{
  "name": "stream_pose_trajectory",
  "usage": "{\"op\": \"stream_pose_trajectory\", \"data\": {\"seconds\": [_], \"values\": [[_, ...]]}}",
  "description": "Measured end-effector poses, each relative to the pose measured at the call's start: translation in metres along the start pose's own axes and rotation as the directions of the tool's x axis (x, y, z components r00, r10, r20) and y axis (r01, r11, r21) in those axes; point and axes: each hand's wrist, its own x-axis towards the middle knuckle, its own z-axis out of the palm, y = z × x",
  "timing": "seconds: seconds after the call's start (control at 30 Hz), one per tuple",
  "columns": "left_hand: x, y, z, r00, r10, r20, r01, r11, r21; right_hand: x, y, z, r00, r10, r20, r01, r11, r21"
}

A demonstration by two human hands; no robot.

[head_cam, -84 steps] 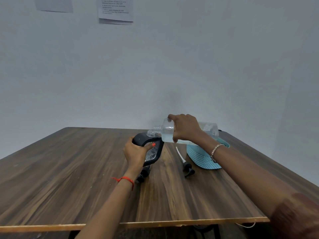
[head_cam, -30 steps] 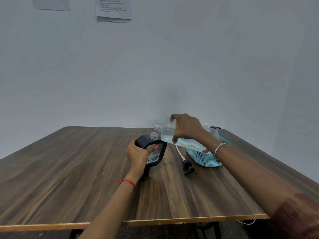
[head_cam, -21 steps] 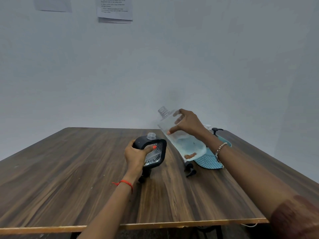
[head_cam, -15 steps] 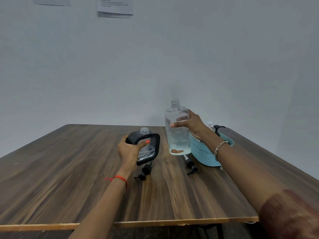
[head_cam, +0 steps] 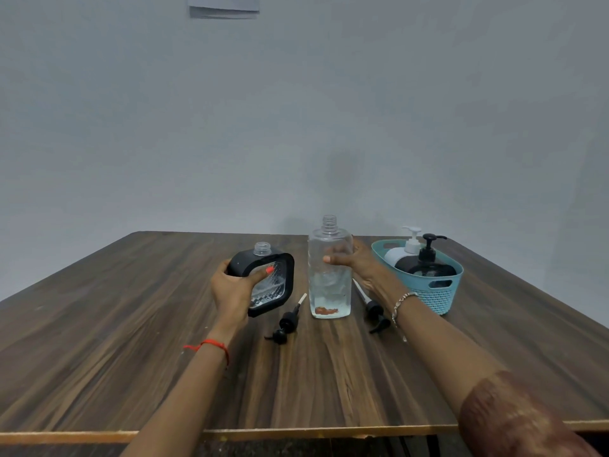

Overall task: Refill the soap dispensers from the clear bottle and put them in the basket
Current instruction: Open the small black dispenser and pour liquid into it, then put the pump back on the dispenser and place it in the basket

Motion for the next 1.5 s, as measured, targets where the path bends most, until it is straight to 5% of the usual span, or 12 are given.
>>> {"op": "stream_pose_trajectory", "data": {"seconds": [0.2, 0.33, 0.43, 0.5, 0.6, 0.73, 0.83, 0.93, 1.07, 1.17, 1.27, 1.5], "values": [[0.001, 0.000, -0.002, 1.000, 0.003, -0.011, -0.003, 1.000, -0.024, 0.002, -0.006, -0.009, 0.992, 0.057, 0.114, -0.046, 0.995, -0.092], [0.002, 0.000, -0.003, 1.000, -0.004, -0.014, 0.003, 0.999, -0.034, -0.006, -0.030, 0.006, 0.957, -0.226, -0.183, 0.150, 0.924, -0.352], [0.002, 0.001, -0.005, 1.000, -0.003, -0.019, 0.002, 1.000, -0.027, -0.021, -0.028, 0.029, 0.694, -0.692, -0.198, 0.457, 0.637, -0.621], [0.001, 0.004, -0.007, 1.000, -0.001, -0.020, 0.000, 1.000, -0.028, -0.035, -0.015, 0.044, 0.606, -0.782, 0.144, 0.577, 0.307, -0.757], [0.000, 0.007, -0.009, 0.999, -0.009, -0.037, 0.008, 0.999, -0.032, -0.055, 0.014, 0.063, 0.742, -0.292, 0.603, 0.655, 0.126, -0.745], [-0.003, 0.011, -0.014, 0.999, -0.016, -0.048, 0.014, 0.999, -0.038, -0.059, 0.054, 0.074, 0.793, 0.010, 0.609, 0.609, -0.006, -0.793], [-0.006, 0.016, -0.015, 0.999, -0.011, -0.045, 0.009, 0.999, -0.037, -0.056, 0.054, 0.076, 0.804, -0.018, 0.595, 0.595, 0.039, -0.803], [-0.009, 0.021, -0.016, 0.999, 0.003, -0.040, -0.005, 0.999, -0.034, -0.053, 0.041, 0.074, 0.821, -0.157, 0.549, 0.571, 0.254, -0.781], [-0.013, 0.027, -0.013, 0.999, 0.010, -0.039, -0.010, 1.000, -0.013, -0.061, -0.016, 0.076, 0.871, -0.450, 0.198, 0.450, 0.567, -0.690], [-0.016, 0.030, -0.008, 1.000, 0.005, -0.019, -0.005, 1.000, -0.011, -0.056, -0.061, 0.075, 0.811, -0.578, -0.091, 0.458, 0.723, -0.517], [-0.019, 0.032, -0.003, 1.000, 0.002, 0.013, -0.002, 1.000, -0.007, -0.048, -0.097, 0.078, 0.746, -0.614, -0.259, 0.527, 0.781, -0.334], [-0.027, 0.041, 0.006, 0.997, 0.008, 0.079, -0.011, 0.999, 0.039, -0.039, -0.133, 0.093, 0.728, -0.666, -0.165, 0.576, 0.724, -0.380]]}}
